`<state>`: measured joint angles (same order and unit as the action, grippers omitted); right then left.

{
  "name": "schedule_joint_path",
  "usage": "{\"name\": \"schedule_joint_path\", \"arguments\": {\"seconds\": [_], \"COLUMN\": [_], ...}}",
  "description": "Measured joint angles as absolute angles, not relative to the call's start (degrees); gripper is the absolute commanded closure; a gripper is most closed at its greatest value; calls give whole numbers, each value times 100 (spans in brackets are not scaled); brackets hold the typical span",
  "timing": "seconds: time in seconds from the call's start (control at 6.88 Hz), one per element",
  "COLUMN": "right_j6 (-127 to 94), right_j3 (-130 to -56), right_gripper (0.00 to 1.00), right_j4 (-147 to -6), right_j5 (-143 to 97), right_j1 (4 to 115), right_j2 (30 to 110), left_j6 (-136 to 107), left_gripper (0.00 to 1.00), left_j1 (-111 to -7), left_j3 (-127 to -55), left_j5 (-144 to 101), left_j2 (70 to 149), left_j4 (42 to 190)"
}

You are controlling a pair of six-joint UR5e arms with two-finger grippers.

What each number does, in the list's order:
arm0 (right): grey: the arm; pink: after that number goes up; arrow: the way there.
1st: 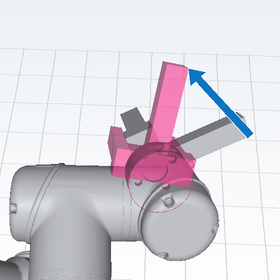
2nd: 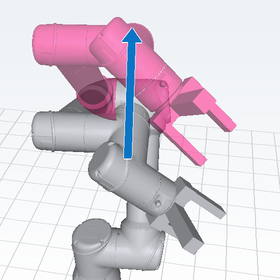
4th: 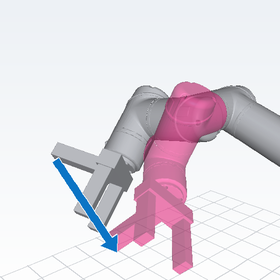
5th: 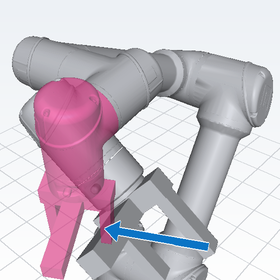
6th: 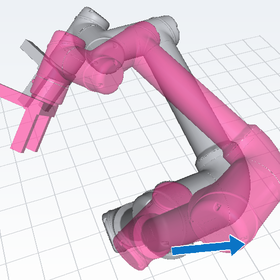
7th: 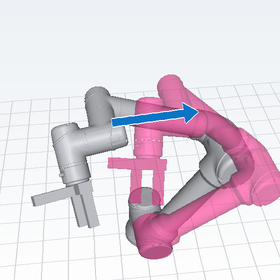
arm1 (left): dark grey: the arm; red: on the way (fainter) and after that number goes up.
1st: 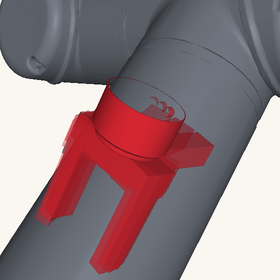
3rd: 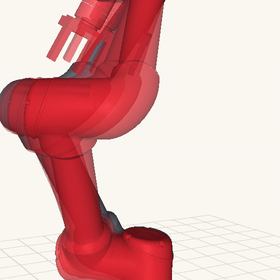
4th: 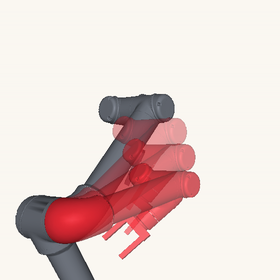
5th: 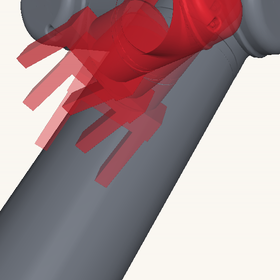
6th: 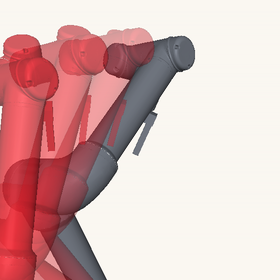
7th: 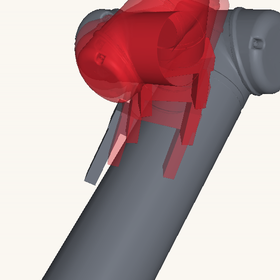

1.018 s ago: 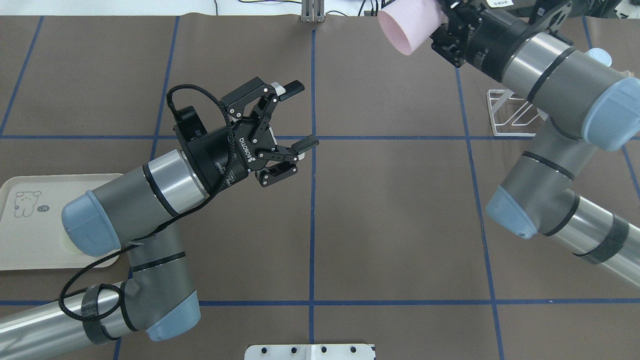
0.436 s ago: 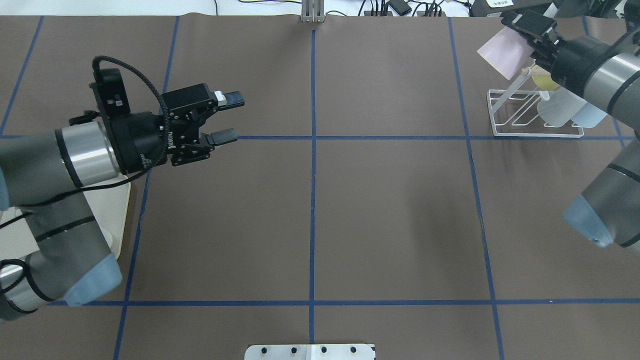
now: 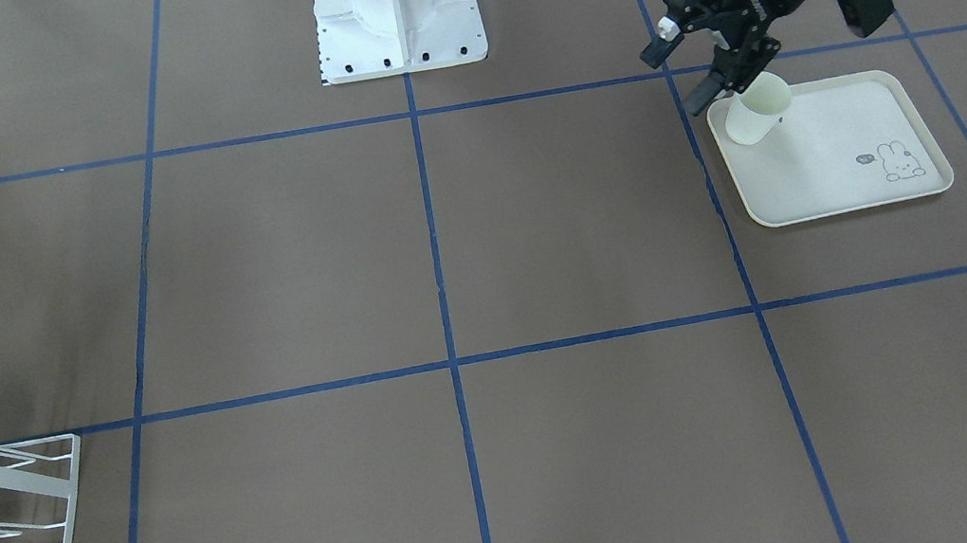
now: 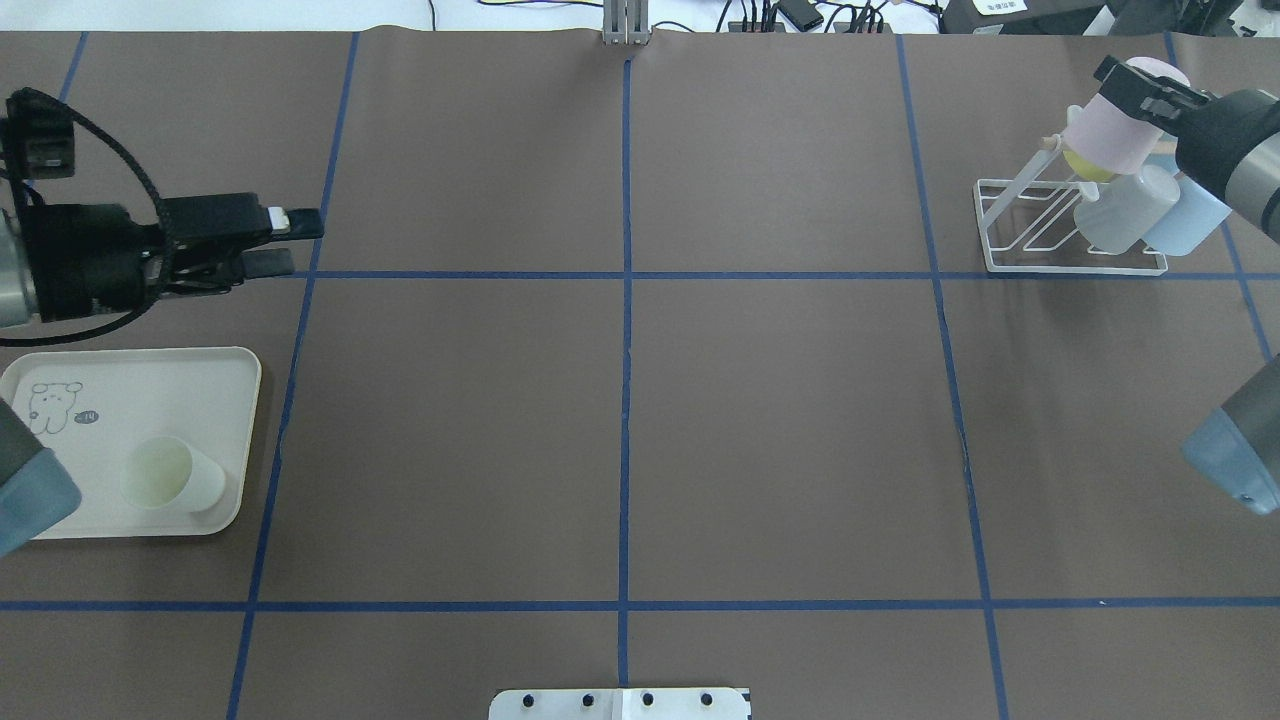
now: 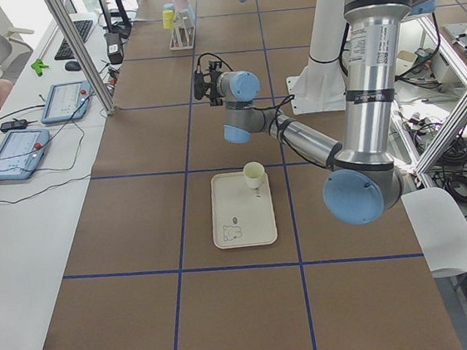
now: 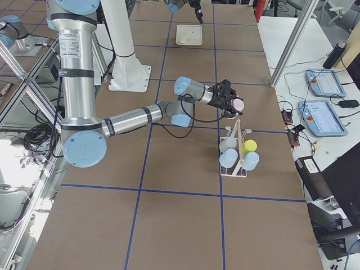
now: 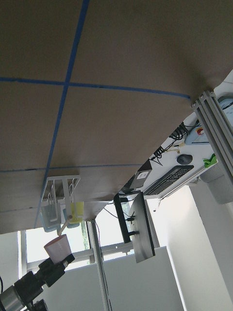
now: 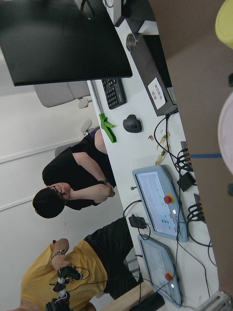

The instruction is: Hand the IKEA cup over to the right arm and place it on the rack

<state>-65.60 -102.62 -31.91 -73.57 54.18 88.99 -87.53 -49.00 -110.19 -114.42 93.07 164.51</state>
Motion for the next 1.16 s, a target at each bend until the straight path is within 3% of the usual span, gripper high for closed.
{"name": "schedule_joint_path", "arguments": {"seconds": [0.29, 1.16], "right_j6": [-6254, -6223], "right_j3": [-10016, -9794], "right_gripper": [100, 100], "right_j4": [-3402, -3413], "right_j5": [-6447, -5675], "right_j1": [5067, 4536], "right_j2": [8904, 8873], "left_j6": [-8181, -8139], "left_gripper": [2, 2], "left_j1": [-5218, -5274], "left_j3": [-11034, -11004], "left_j5": [-11907, -11996], "left_j2": [8939, 8917], "left_j4": [16427, 16418]}}
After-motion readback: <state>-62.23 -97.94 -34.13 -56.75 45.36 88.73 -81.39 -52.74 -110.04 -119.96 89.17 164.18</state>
